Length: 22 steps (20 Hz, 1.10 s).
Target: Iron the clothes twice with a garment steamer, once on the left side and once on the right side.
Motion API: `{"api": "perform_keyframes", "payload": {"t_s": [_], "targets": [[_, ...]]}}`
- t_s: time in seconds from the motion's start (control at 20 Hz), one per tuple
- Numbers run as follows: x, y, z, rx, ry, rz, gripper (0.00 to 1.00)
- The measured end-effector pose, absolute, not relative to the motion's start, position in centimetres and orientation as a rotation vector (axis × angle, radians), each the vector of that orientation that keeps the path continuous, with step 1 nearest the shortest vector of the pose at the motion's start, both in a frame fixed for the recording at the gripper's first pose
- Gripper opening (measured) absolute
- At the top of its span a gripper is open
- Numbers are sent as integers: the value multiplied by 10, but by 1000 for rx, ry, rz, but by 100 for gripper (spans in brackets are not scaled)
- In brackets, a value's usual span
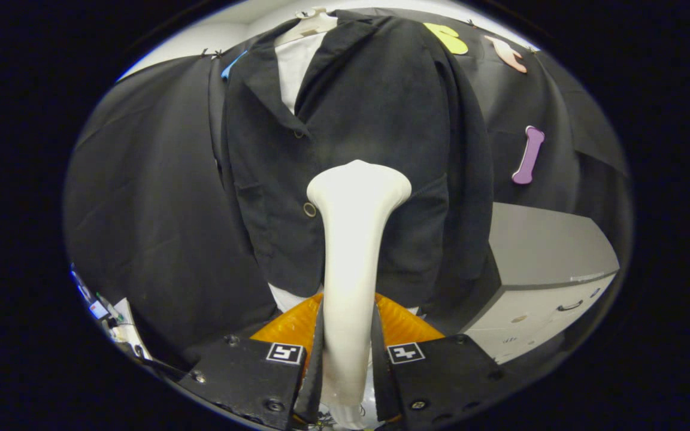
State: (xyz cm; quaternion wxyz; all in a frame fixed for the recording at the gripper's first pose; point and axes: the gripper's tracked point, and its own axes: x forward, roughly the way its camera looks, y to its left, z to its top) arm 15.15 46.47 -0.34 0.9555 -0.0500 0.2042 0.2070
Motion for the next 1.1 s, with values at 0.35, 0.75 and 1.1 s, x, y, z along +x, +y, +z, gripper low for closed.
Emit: {"api": "perform_keyframes", "payload": {"t_s": [0.35, 0.75, 1.1], "targets": [[147, 457, -44, -112, 483, 402, 38], [147, 444, -96, -135, 584, 377, 38], [142, 440, -87, -112, 593, 367, 38]]}}
